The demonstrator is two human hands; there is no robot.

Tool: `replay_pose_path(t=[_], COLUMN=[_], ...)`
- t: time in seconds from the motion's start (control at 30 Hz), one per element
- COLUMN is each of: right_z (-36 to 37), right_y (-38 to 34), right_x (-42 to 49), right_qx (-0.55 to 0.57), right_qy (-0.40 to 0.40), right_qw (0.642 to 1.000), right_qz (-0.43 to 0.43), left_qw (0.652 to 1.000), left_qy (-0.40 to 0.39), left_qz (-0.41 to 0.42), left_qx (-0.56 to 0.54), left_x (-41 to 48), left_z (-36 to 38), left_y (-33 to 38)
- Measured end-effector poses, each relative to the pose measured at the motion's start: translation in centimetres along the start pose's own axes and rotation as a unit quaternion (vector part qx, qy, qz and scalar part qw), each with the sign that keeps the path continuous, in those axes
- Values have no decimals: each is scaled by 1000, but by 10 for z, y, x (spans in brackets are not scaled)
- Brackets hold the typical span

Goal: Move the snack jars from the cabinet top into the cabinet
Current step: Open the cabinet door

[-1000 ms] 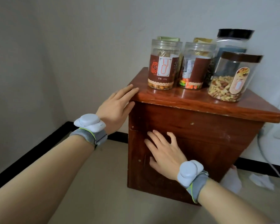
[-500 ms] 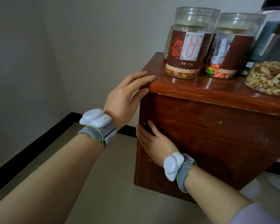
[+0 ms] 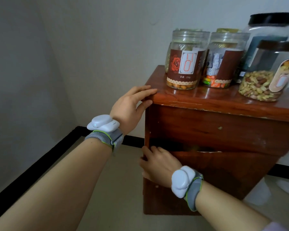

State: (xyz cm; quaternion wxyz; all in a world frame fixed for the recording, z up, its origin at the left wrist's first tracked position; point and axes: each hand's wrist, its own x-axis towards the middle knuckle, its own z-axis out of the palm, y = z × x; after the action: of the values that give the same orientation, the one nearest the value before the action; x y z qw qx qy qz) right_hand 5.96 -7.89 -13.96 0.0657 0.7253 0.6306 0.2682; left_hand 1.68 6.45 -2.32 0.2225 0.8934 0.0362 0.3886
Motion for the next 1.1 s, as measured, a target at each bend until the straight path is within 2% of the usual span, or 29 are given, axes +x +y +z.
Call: replay_pose_path(t=[0.1, 0.17, 0.23, 0.3, 0.4, 0.47, 0.53, 0.57, 0.7, 0.77, 1.0, 1.1], right_z=[-25, -45, -56, -67, -79, -85, -89, -93, -105, -111, -118, -125], right_y=[16, 30, 36, 32, 23, 22, 20, 19, 10, 5, -2, 4], right_x=[-27, -45, -58, -62, -68, -75, -89, -97, -115, -128, -186, -220], right_qx=[156, 269, 334, 308, 317, 268, 216, 209, 199, 190, 112, 77], right_qy=[-6, -45, -65, -114, -207, -276, -340, -354, -349, -342, -316, -336], right_qw=[978, 925, 875, 873, 850, 826, 781, 763, 733, 726, 752, 777], right_qz=[136, 265, 345, 361, 367, 413, 478, 498, 548, 566, 568, 527], left_qw=[999, 997, 990, 982, 975, 969, 968, 968, 963, 961, 930, 929], left_qy=[-10, -12, -24, -51, -120, -132, -114, -109, -122, -137, -182, -176], left_qz=[-38, -59, -74, -52, 41, 39, 20, 19, 15, 0, -68, -72], left_qx=[18, 49, 121, 175, 185, 203, 221, 225, 238, 242, 312, 317], left_x=[0, -4, -4, -3, -9, -13, -14, -14, -13, -17, -15, -14], left_z=[2, 4, 8, 16, 36, 49, 54, 56, 55, 57, 66, 70], left_y=[7, 17, 34, 58, 87, 97, 103, 107, 106, 109, 132, 139])
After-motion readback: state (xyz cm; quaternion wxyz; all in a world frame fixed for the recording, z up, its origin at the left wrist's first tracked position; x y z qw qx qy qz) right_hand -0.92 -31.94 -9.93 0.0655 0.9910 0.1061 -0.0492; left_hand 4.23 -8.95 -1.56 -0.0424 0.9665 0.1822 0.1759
